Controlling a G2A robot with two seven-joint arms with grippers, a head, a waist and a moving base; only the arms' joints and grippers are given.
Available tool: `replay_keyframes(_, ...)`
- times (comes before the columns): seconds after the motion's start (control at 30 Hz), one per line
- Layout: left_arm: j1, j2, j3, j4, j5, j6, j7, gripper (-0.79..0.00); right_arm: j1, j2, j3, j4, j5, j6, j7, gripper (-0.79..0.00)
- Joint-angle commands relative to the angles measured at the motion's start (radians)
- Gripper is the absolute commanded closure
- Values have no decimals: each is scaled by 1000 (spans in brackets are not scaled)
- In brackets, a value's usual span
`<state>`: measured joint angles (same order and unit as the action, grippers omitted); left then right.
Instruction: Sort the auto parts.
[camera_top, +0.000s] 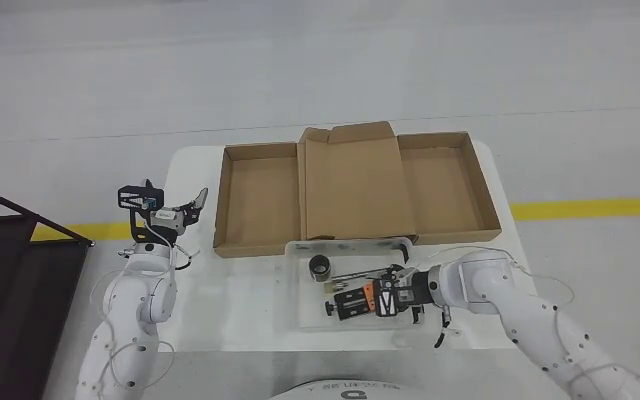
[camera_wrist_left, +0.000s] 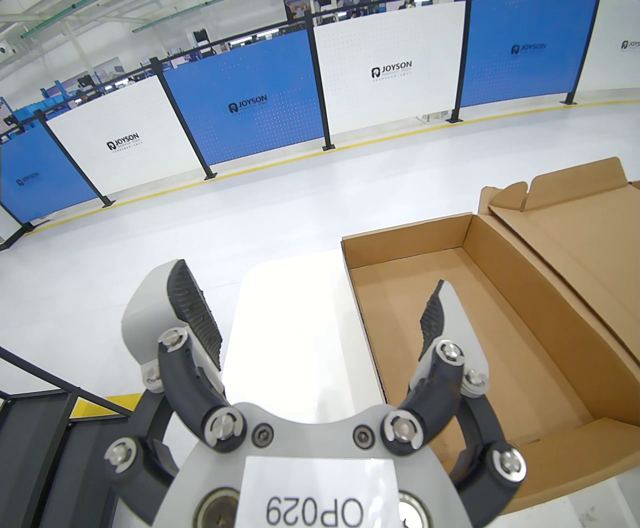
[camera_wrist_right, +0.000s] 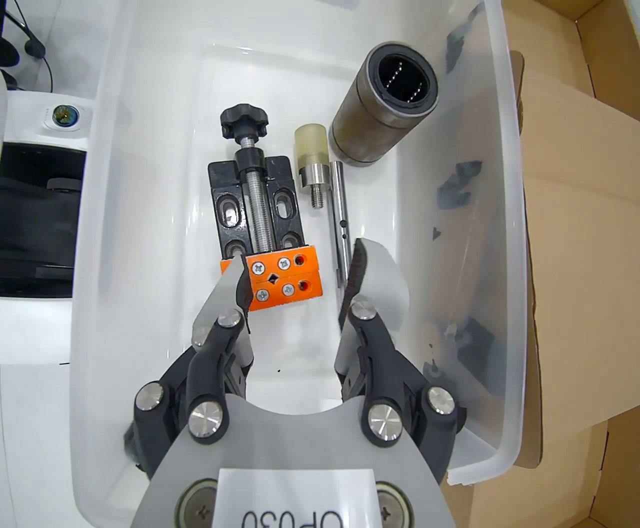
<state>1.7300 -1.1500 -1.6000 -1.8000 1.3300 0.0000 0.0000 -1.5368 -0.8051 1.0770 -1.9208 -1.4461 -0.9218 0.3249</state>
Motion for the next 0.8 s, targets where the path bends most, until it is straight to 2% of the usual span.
replay_keyframes(0.0, 0, 0, 0, 0, 0, 0, 0, -785, -1, 0, -5, 0, -9, -1, 6, -437)
replay_keyframes(0.23, 0, 0, 0, 0, 0, 0, 0, -785, 2, 3, -11, -7, -15, -68, -42, -628)
replay_keyframes(0.47, 0, 0, 0, 0, 0, 0, 0, -785, 2, 14, -11, -1, -40, -90, -82, -686)
replay_keyframes(0.77, 0, 0, 0, 0, 0, 0, 0, -785, 29, 4, -60, 11, -32, -83, -17, -637)
